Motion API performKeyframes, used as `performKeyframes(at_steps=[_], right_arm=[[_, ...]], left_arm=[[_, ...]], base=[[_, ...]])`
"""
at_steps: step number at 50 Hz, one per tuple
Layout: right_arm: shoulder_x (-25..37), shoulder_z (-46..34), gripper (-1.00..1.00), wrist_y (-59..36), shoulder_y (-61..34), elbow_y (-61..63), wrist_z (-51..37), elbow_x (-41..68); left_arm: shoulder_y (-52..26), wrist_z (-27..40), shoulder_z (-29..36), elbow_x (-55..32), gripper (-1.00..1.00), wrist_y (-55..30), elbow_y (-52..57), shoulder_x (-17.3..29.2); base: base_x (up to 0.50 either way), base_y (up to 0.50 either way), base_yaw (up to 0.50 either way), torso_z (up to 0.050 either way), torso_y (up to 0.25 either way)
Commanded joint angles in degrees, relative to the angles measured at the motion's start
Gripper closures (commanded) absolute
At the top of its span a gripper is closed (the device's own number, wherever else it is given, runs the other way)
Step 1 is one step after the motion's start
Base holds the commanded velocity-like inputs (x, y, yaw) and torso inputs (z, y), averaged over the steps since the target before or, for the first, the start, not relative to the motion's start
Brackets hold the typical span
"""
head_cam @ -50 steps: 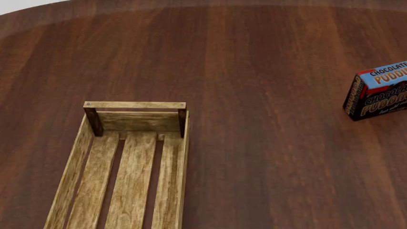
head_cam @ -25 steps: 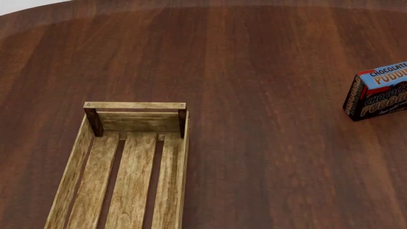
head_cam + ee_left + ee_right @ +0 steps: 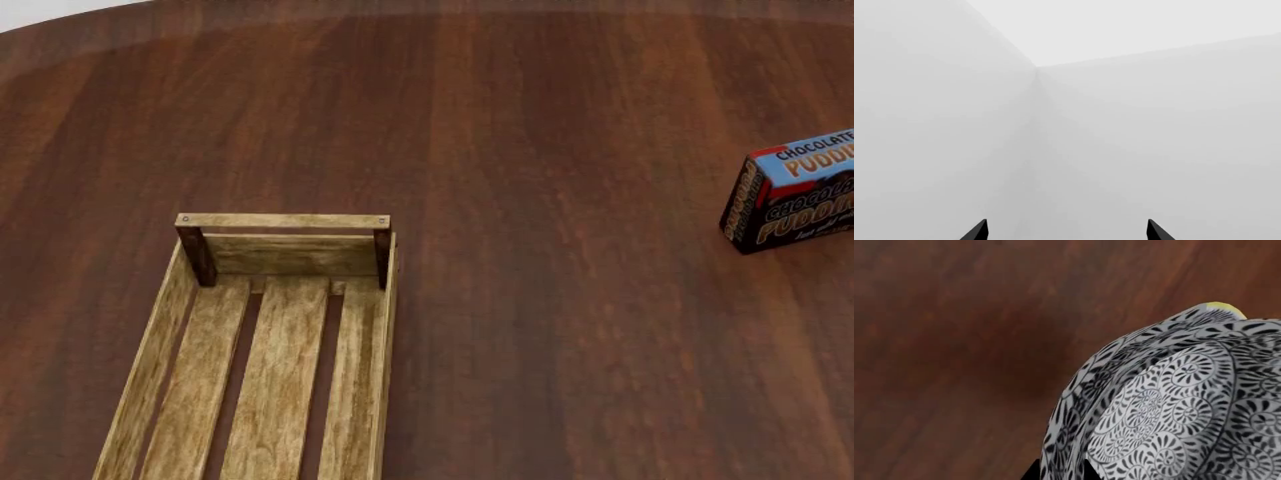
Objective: Stack the left bowl on the right bowl and place them in the tray.
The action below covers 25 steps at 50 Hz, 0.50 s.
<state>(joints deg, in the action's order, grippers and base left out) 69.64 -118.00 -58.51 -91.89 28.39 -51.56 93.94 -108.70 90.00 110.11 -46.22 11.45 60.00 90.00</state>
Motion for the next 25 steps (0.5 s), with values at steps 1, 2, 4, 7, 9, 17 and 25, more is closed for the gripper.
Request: performKeyframes(at_steps=[1,2,4,7,9,17,25], right_arm=[[-2.2,3.0,1.00,-9.7,-9.6,4.1,-0.7,-2.7],[-2.9,3.1,1.00,-10.5,-10.2,4.8,1.1,-4.4],[-3.9,3.3,1.00,-11.9,-11.8,6.0,3.8,-6.8],[-4.7,4.0,1.00,-12.3,-13.4,7.3,7.1,-8.3],[-5.9,4.3,1.00,-13.0,-14.5,8.5,9.5,-10.1],[-9.2,5.2,1.00,-14.7,-19.3,9.9,17.5,-15.8],[-14.7,4.9,1.00,-12.6,-23.9,7.7,29.3,-25.5]], left_arm=[[0.2,0.0,-0.6,-0.3,-1.00,0.1,0.0,0.0],[0.2,0.0,-0.7,-0.3,-1.00,0.1,0.0,0.0],[0.3,0.0,-0.7,-0.2,-1.00,0.1,0.0,0.0],[0.5,0.0,-0.7,0.0,-1.00,0.2,0.0,0.0],[0.5,0.0,-0.8,0.1,-1.00,0.3,0.0,0.0],[1.2,0.0,-0.7,1.0,-1.00,0.8,0.0,0.0],[1.3,0.0,-1.1,1.0,-1.00,0.6,0.0,0.0]], base=[[0.00,0.00,0.00,0.000,0.000],[0.00,0.00,0.00,0.000,0.000],[0.00,0.00,0.00,0.000,0.000],[0.00,0.00,0.00,0.000,0.000],[0.00,0.00,0.00,0.000,0.000],[0.00,0.00,0.00,0.000,0.000],[0.00,0.00,0.00,0.000,0.000]])
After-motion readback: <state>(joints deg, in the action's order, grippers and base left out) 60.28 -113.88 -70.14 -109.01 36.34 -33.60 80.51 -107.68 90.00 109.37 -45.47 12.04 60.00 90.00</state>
